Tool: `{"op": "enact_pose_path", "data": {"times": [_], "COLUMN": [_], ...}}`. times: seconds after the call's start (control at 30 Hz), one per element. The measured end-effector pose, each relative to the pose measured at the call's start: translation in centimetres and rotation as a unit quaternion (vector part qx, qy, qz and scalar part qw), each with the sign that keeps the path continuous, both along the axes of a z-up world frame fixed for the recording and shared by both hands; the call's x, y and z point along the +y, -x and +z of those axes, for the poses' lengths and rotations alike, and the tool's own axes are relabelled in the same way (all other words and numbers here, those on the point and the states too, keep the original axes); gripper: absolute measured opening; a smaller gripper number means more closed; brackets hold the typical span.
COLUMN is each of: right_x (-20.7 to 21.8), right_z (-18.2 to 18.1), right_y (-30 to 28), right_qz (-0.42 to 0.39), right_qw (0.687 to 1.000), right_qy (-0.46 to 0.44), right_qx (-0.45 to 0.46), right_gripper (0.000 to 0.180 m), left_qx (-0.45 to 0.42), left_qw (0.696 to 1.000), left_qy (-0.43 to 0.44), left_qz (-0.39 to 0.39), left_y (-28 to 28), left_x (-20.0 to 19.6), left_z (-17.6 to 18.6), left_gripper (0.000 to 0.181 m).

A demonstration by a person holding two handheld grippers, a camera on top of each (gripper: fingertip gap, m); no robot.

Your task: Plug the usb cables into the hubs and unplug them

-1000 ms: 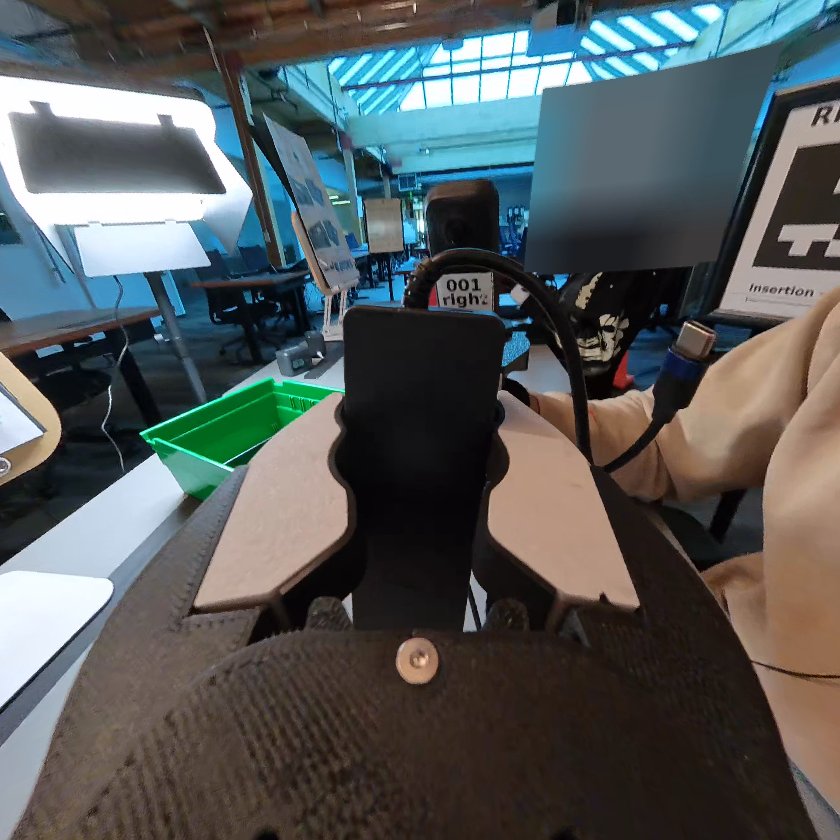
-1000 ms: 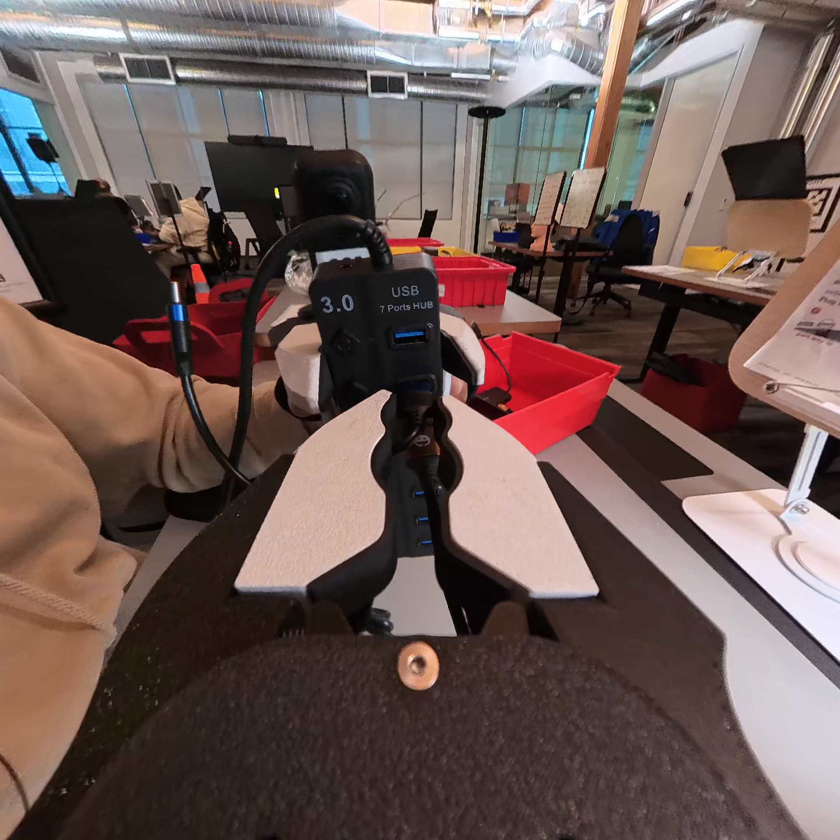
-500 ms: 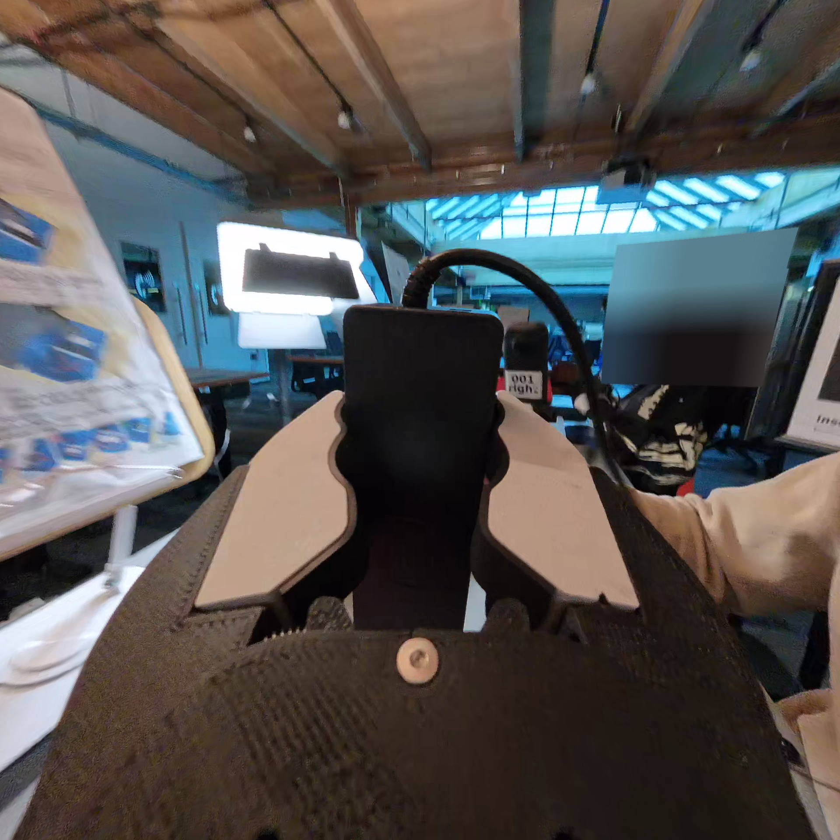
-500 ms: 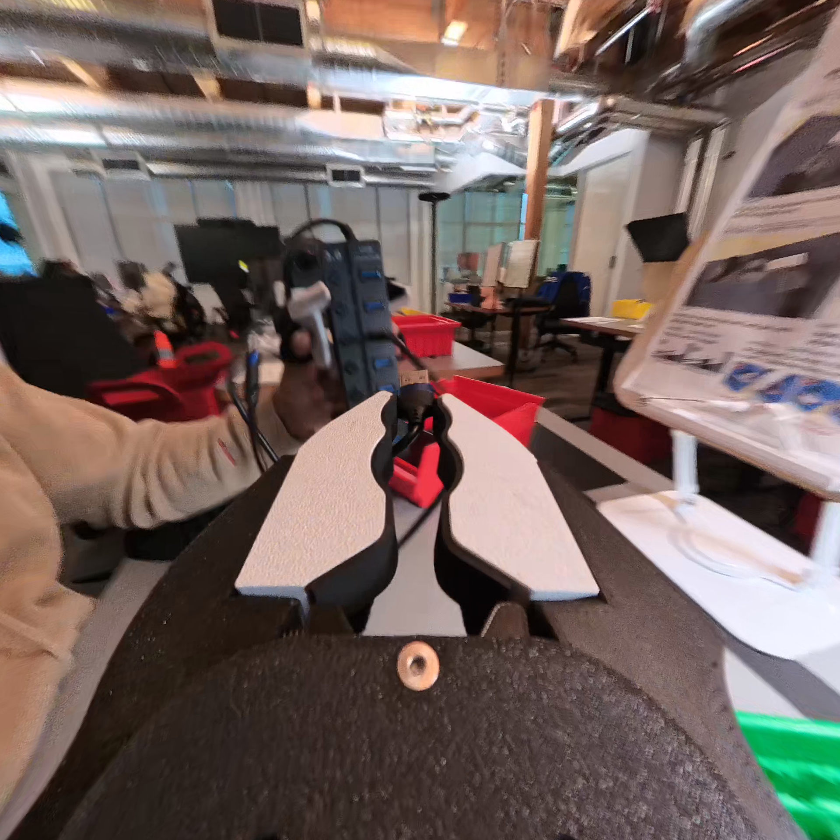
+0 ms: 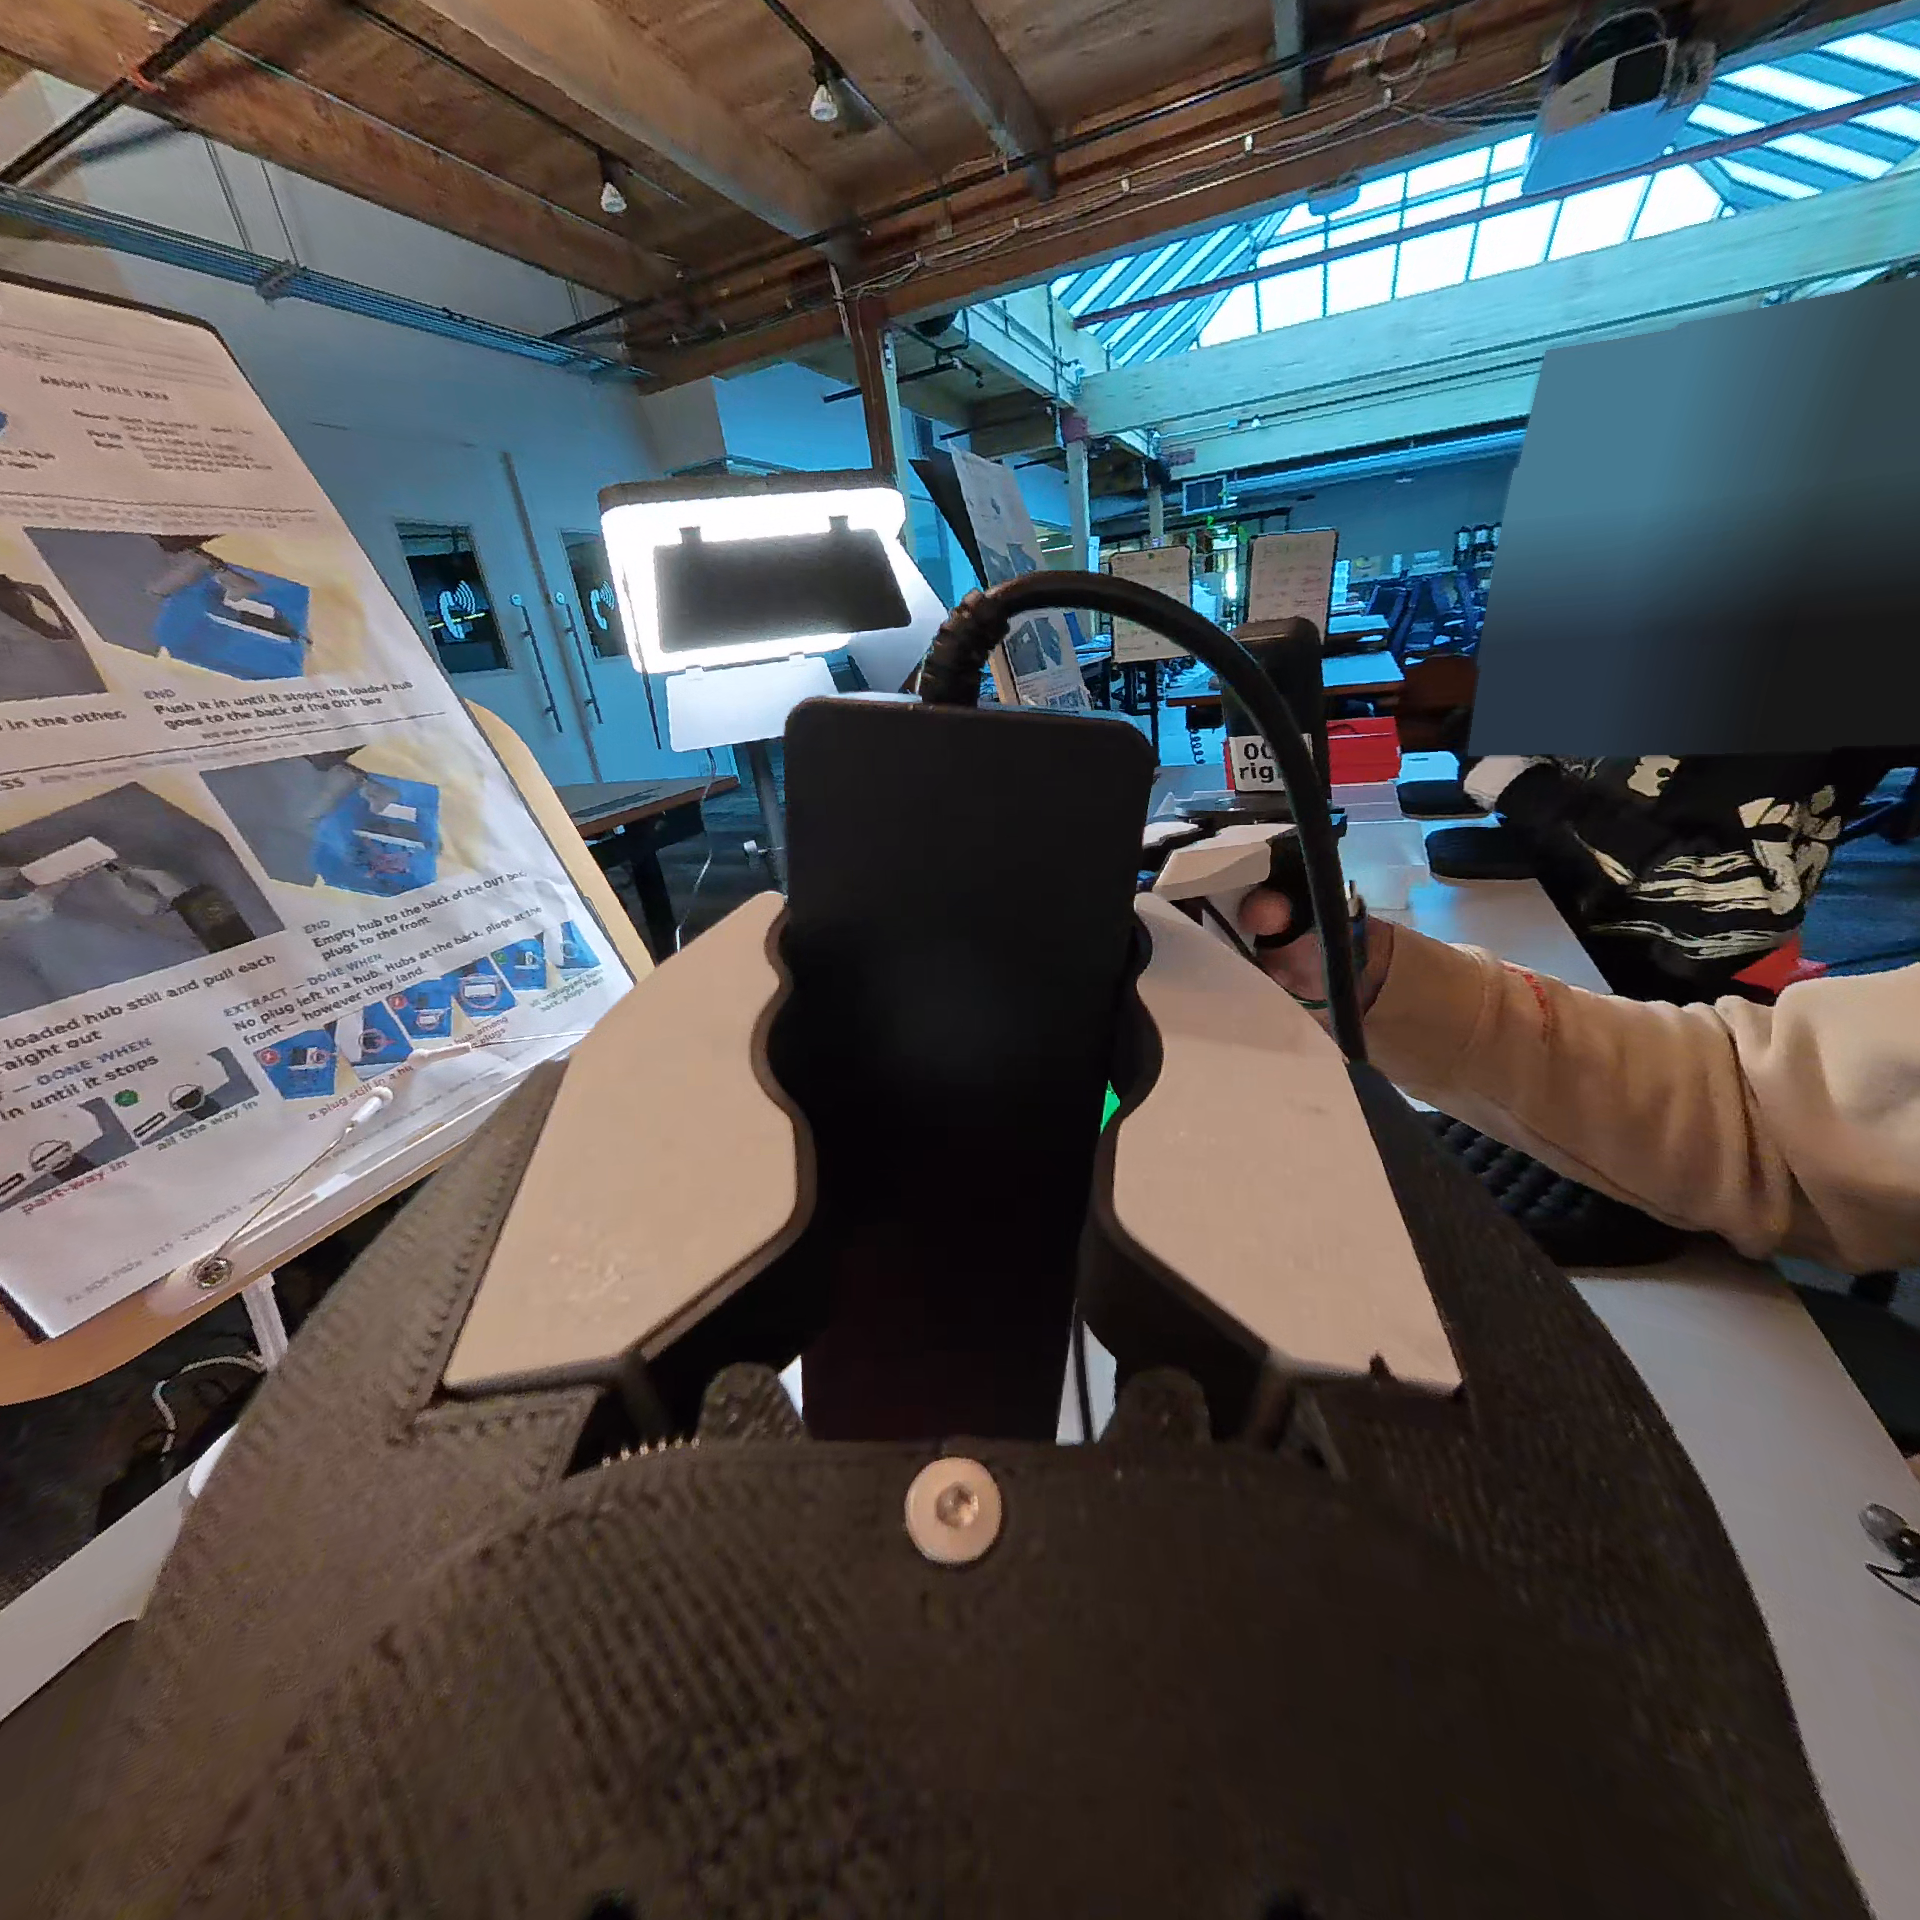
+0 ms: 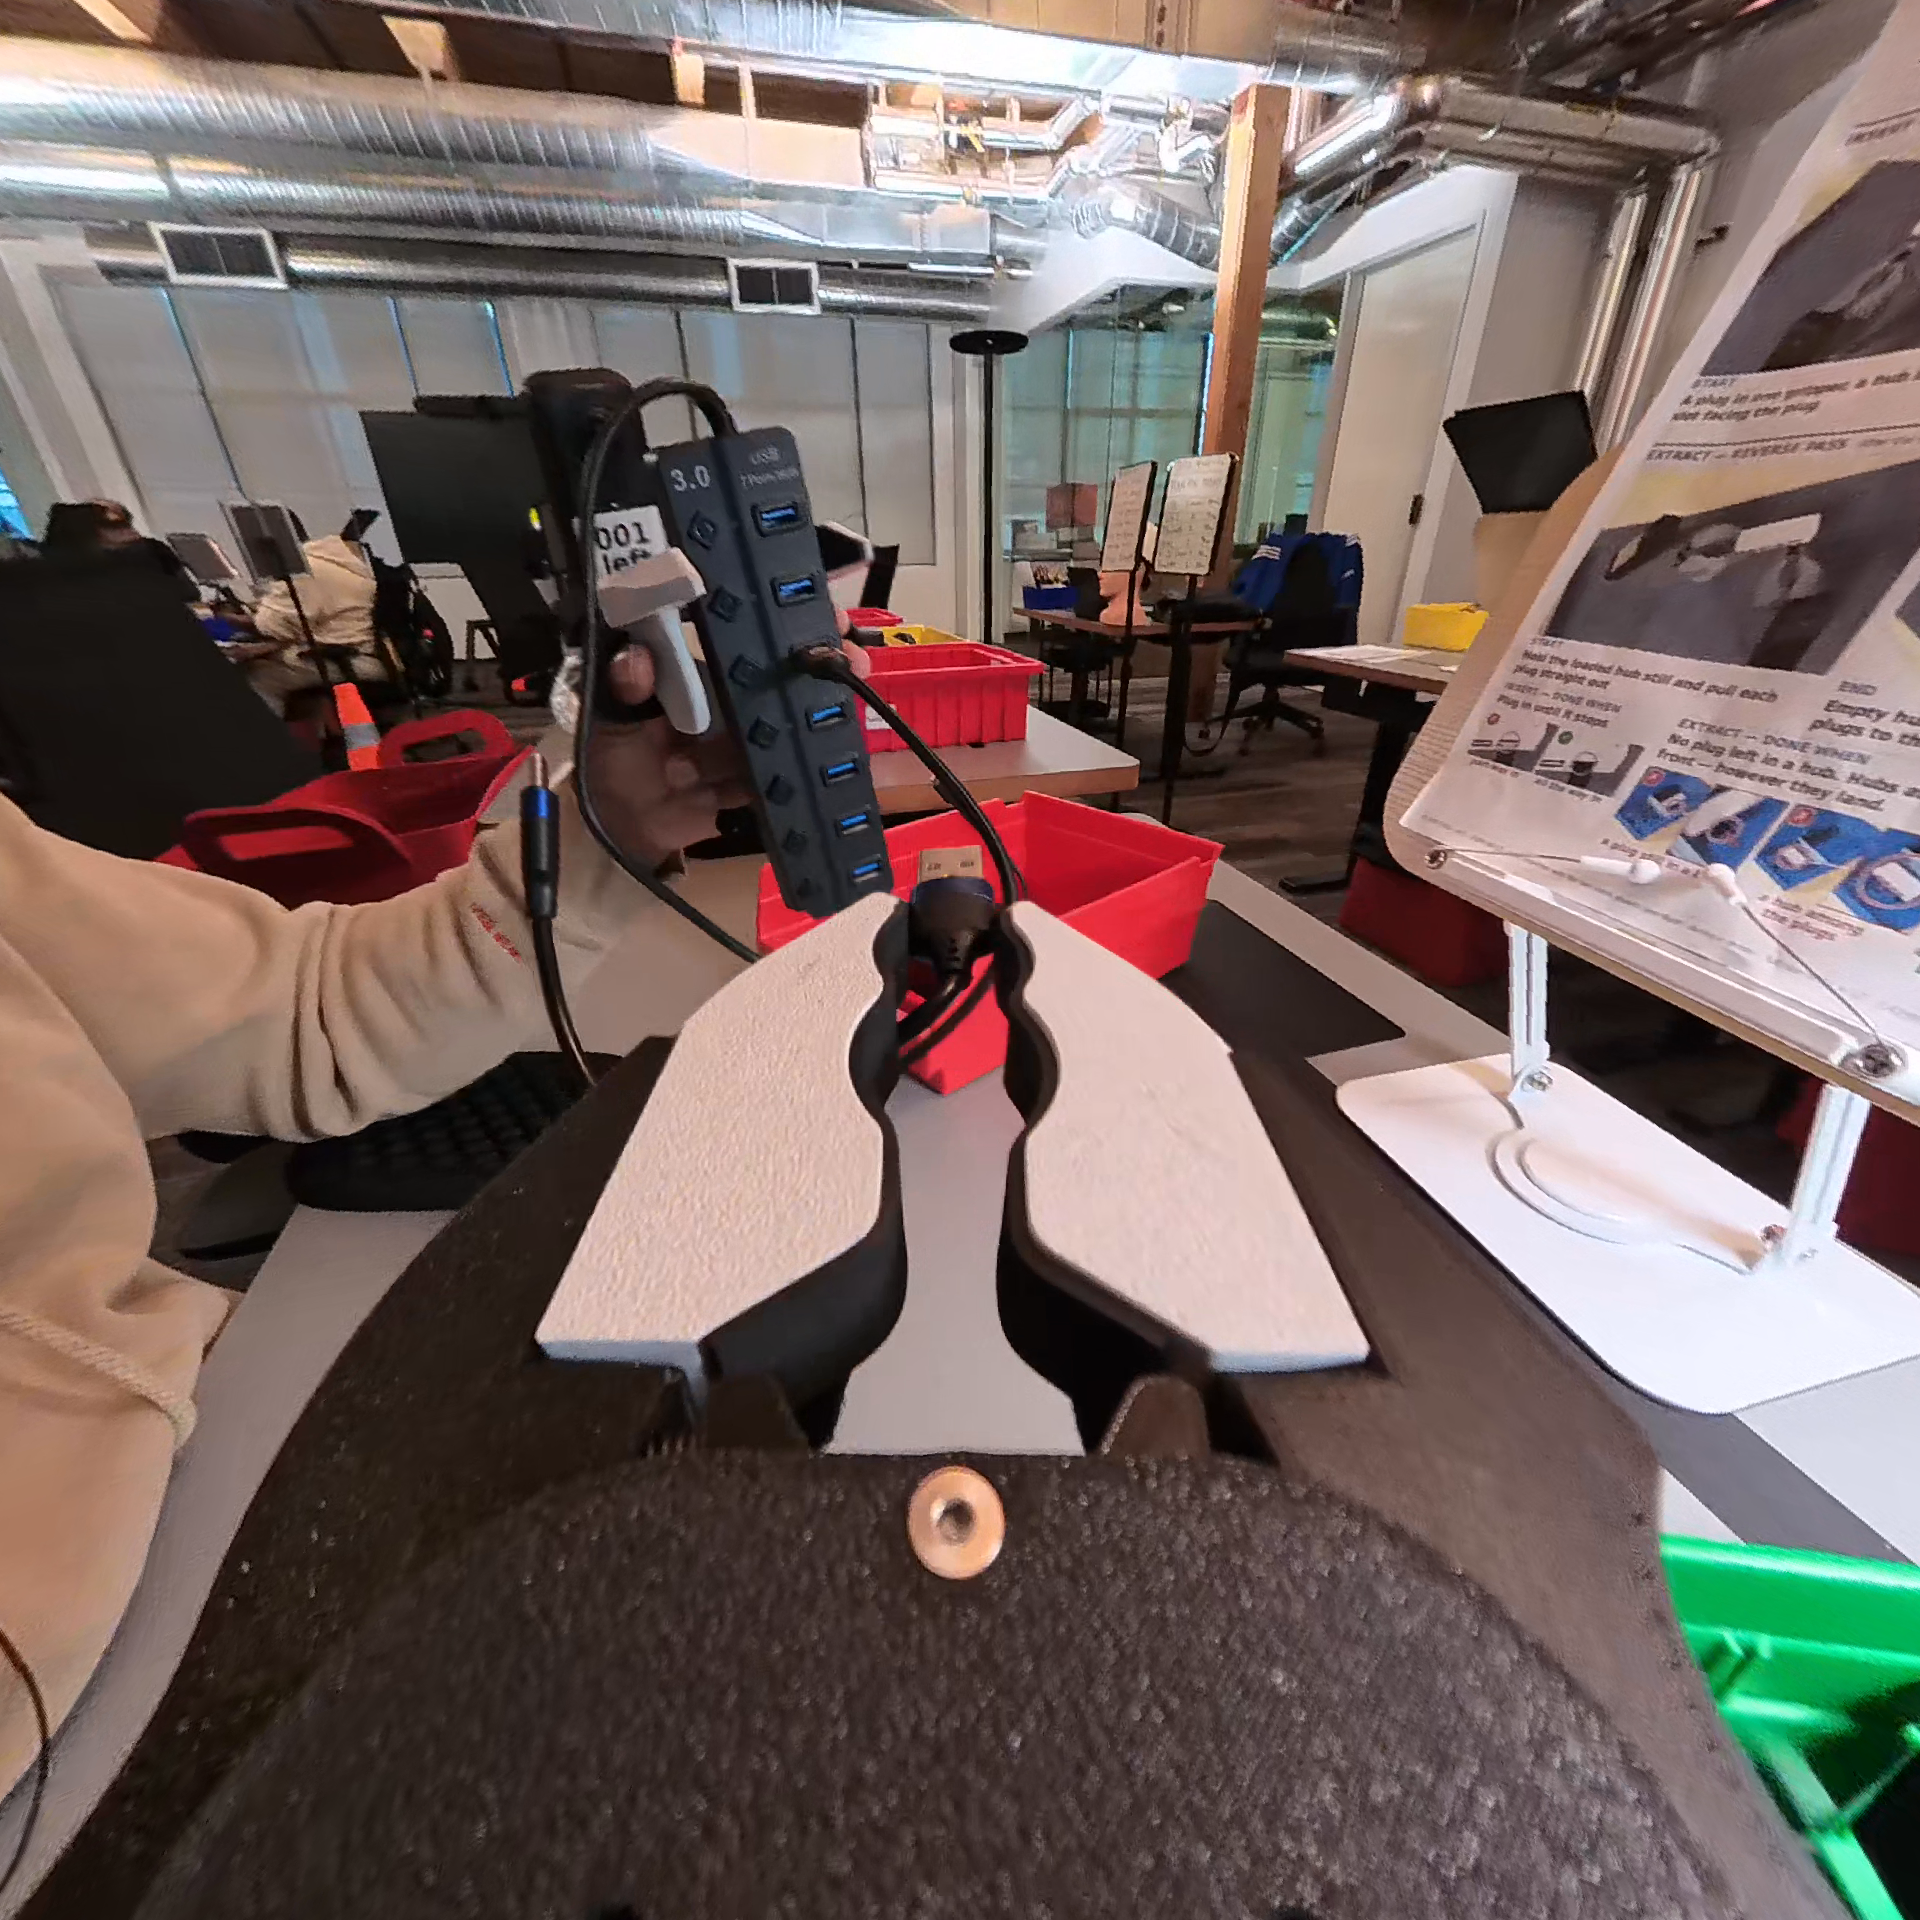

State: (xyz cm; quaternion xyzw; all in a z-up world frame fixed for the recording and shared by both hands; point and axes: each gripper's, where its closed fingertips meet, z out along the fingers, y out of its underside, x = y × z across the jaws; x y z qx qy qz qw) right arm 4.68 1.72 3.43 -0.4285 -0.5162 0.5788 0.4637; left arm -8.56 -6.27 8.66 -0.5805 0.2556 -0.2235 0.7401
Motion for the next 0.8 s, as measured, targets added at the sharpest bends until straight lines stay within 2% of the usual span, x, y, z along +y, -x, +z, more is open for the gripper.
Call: {"op": "enact_pose_path", "data": {"times": [0.23, 0.37, 0.47, 0.57, 0.67, 0.8], "right_x": [4.4, 9.4, 13.3, 16.4, 18.2, 19.6], "right_z": [-2.0, -4.7, -7.7, -10.8, -13.5, -15.2], "right_y": [-1.0, -2.7, -4.5, -6.5, -8.2, -9.5], "right_qz": [-0.078, -0.179, -0.259, -0.334, -0.388, -0.438], "right_qw": [0.995, 0.975, 0.946, 0.902, 0.852, 0.804], "right_qy": [0.002, -0.015, -0.002, 0.005, -0.006, -0.027], "right_qx": [-0.057, -0.128, -0.197, -0.274, -0.352, -0.402], "right_gripper": [0.015, 0.015, 0.016, 0.015, 0.016, 0.016], "left_qx": [-0.004, -0.007, -0.005, -0.003, 0.001, 0.004], "left_qw": [1.0, 1.0, 1.0, 1.0, 1.0, 1.0], "left_qy": [-0.001, -0.001, 0.001, 0.005, 0.009, 0.013], "left_qz": [0.003, 0.0, 0.001, 0.0, -0.002, -0.003], "left_y": [0.3, 0.3, 0.2, 0.1, -0.1, -0.3], "left_x": [0.0, 0.0, 0.2, 0.4, 0.6, 0.7], "left_z": [0.1, 0.0, -0.2, -0.5, -0.8, -1.1], "left_gripper": [0.058, 0.058, 0.058, 0.058, 0.058, 0.058]}}
